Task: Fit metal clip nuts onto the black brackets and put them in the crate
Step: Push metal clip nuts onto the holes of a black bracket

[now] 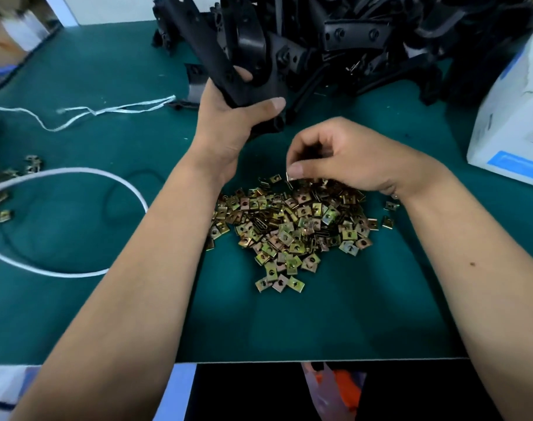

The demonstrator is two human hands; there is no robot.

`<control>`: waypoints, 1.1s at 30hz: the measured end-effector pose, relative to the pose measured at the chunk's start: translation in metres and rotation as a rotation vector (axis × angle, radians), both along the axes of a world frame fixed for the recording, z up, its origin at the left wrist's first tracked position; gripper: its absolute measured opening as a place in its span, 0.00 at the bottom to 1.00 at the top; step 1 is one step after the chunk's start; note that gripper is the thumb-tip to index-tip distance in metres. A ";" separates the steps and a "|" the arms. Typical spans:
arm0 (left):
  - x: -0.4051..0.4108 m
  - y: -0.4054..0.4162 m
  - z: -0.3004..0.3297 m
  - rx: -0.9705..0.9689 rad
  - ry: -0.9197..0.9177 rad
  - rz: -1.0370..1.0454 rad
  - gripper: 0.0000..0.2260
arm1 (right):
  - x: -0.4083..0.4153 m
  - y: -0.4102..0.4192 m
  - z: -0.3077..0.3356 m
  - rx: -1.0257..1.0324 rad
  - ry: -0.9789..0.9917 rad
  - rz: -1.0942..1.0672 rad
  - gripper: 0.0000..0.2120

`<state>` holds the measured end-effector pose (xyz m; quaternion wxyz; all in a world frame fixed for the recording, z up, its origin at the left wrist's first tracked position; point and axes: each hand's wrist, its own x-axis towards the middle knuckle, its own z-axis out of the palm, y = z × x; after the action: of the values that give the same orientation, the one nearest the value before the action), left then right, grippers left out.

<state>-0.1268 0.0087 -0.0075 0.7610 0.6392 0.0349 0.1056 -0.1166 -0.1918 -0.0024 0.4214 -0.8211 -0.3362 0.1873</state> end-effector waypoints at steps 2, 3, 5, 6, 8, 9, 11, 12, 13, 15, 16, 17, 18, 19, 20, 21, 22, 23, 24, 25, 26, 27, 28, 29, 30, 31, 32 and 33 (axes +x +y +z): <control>0.000 0.000 0.000 -0.039 0.005 -0.041 0.22 | 0.001 -0.001 -0.003 0.080 0.043 -0.073 0.04; 0.000 0.000 -0.001 -0.051 0.010 -0.061 0.22 | 0.001 -0.001 -0.005 0.107 0.058 -0.110 0.05; 0.000 0.000 -0.003 -0.050 0.021 -0.090 0.21 | 0.002 0.000 -0.007 0.136 0.065 -0.173 0.05; 0.000 0.001 -0.003 -0.047 0.025 -0.105 0.21 | 0.002 -0.001 -0.007 0.145 0.071 -0.191 0.04; -0.001 0.000 -0.004 -0.041 0.033 -0.130 0.21 | 0.002 -0.002 -0.006 0.152 0.093 -0.200 0.02; -0.001 0.000 -0.004 -0.047 0.035 -0.138 0.21 | 0.002 -0.002 -0.006 0.147 0.094 -0.197 0.03; -0.001 -0.001 -0.003 -0.074 0.033 -0.149 0.21 | 0.002 -0.001 -0.005 0.122 0.078 -0.193 0.04; 0.000 -0.001 -0.003 -0.091 0.031 -0.150 0.21 | 0.001 0.000 -0.005 0.119 0.081 -0.198 0.04; 0.000 -0.002 -0.003 -0.108 0.032 -0.150 0.21 | 0.000 0.001 -0.004 0.128 0.093 -0.206 0.04; 0.000 -0.002 -0.002 -0.142 0.038 -0.155 0.21 | -0.002 0.002 -0.003 0.162 0.105 -0.228 0.04; 0.000 -0.002 -0.002 -0.159 0.045 -0.160 0.21 | -0.002 0.002 -0.002 0.175 0.090 -0.240 0.03; 0.000 -0.002 -0.002 -0.173 0.055 -0.165 0.20 | -0.002 0.001 -0.002 0.190 0.070 -0.254 0.03; 0.000 -0.002 -0.001 -0.183 0.065 -0.173 0.20 | -0.001 0.001 -0.002 0.220 0.064 -0.272 0.03; 0.000 -0.003 -0.001 -0.190 0.071 -0.185 0.20 | -0.001 0.001 -0.002 0.274 0.080 -0.300 0.04; 0.000 -0.003 -0.001 -0.197 0.074 -0.201 0.20 | 0.000 0.000 -0.002 0.350 0.119 -0.337 0.04; 0.000 -0.003 -0.001 -0.207 0.076 -0.218 0.20 | 0.001 0.000 -0.002 0.432 0.163 -0.376 0.04; 0.000 -0.003 0.000 -0.220 0.080 -0.233 0.20 | 0.001 0.000 -0.002 0.507 0.199 -0.409 0.05; 0.000 -0.004 0.000 -0.235 0.084 -0.246 0.19 | 0.002 0.001 -0.002 0.565 0.219 -0.434 0.06; 0.000 -0.004 0.000 -0.251 0.088 -0.258 0.19 | 0.002 0.001 -0.002 0.607 0.227 -0.448 0.07; 0.000 -0.005 0.000 -0.267 0.090 -0.268 0.18 | 0.003 0.001 -0.003 0.636 0.228 -0.456 0.07; 0.000 -0.005 0.000 -0.282 0.092 -0.275 0.19 | 0.003 0.002 -0.003 0.657 0.231 -0.458 0.08; 0.000 -0.004 0.000 -0.297 0.093 -0.281 0.19 | 0.003 0.002 -0.003 0.674 0.239 -0.456 0.08; 0.000 -0.004 0.000 -0.308 0.094 -0.286 0.19 | 0.003 0.001 -0.003 0.686 0.249 -0.452 0.09; 0.001 -0.003 0.000 -0.313 0.095 -0.291 0.19 | 0.003 0.001 -0.004 0.691 0.259 -0.448 0.10; 0.001 -0.003 0.000 -0.311 0.096 -0.295 0.19 | 0.003 0.001 -0.004 0.691 0.267 -0.448 0.10; 0.001 -0.003 0.000 -0.309 0.096 -0.300 0.19 | 0.003 0.001 -0.004 0.689 0.276 -0.450 0.10; 0.000 -0.003 0.000 -0.310 0.097 -0.307 0.18 | 0.002 0.001 -0.004 0.688 0.285 -0.455 0.10; 0.000 -0.003 0.000 -0.316 0.099 -0.313 0.18 | 0.002 0.001 -0.004 0.688 0.295 -0.460 0.10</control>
<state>-0.1268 0.0060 -0.0070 0.8560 0.5142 -0.0114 -0.0520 -0.1145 -0.1910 -0.0063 0.7447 -0.6509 -0.1236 0.0807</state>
